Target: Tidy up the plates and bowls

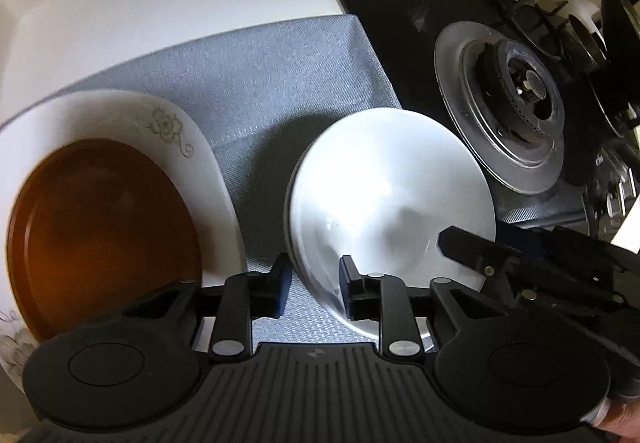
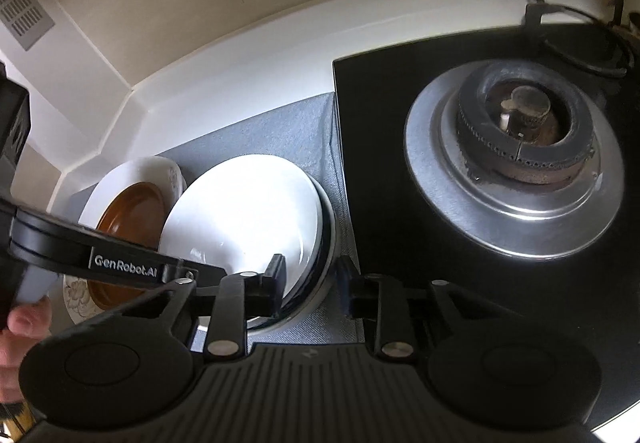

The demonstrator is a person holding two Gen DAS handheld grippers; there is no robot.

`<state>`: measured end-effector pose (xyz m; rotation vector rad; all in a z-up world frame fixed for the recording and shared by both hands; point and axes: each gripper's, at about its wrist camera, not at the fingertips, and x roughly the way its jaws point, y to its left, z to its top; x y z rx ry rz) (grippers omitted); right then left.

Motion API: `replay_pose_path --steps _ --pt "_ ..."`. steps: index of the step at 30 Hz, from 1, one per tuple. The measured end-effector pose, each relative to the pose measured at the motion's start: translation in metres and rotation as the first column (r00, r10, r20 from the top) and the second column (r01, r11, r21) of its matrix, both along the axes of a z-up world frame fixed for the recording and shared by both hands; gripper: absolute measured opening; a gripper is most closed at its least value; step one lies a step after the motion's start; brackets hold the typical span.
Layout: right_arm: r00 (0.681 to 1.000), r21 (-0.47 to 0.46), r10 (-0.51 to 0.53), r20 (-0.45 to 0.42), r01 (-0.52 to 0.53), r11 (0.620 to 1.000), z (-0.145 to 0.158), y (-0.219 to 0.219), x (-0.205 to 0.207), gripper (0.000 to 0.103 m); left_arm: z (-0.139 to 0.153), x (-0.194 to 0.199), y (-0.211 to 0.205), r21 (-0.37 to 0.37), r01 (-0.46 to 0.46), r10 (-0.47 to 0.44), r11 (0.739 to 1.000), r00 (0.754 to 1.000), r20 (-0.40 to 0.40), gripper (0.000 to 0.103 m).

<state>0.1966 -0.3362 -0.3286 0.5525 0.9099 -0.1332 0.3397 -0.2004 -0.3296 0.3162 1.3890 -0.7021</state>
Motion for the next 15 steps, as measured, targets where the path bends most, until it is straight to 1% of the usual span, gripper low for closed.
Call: replay_pose_path --steps 1,2,3,5,7,11,15 --pt "1.0 0.002 0.002 -0.01 -0.002 1.0 -0.003 0.0 0.004 0.035 -0.003 -0.001 -0.002 -0.001 0.004 -0.004 1.0 1.0 -0.005 0.031" --pt "1.0 -0.004 0.008 -0.015 -0.008 1.0 -0.005 0.001 0.008 0.036 -0.005 -0.002 -0.004 -0.001 0.017 -0.017 1.0 1.0 -0.004 0.037" --pt "1.0 -0.014 0.016 -0.019 -0.016 1.0 -0.008 0.002 0.011 0.036 -0.005 -0.004 -0.006 0.003 0.023 -0.023 1.0 1.0 0.011 0.037" --pt "1.0 -0.037 0.017 -0.021 -0.018 0.999 -0.01 0.004 0.014 0.033 -0.005 -0.006 -0.006 0.012 0.021 -0.021 1.0 1.0 0.016 0.037" --pt "1.0 -0.029 0.002 -0.022 -0.002 1.0 -0.009 0.004 0.012 0.028 -0.006 -0.007 -0.005 0.016 0.014 -0.014 1.0 1.0 0.003 0.036" --pt "1.0 -0.005 -0.008 -0.02 0.008 1.0 -0.008 0.004 0.001 0.026 -0.004 -0.014 -0.002 0.025 0.021 -0.021 0.999 1.0 -0.007 0.033" --pt "1.0 -0.006 -0.015 -0.007 0.015 1.0 0.001 0.004 -0.011 0.026 0.005 -0.021 0.0 0.008 0.003 -0.002 1.0 1.0 -0.005 0.033"
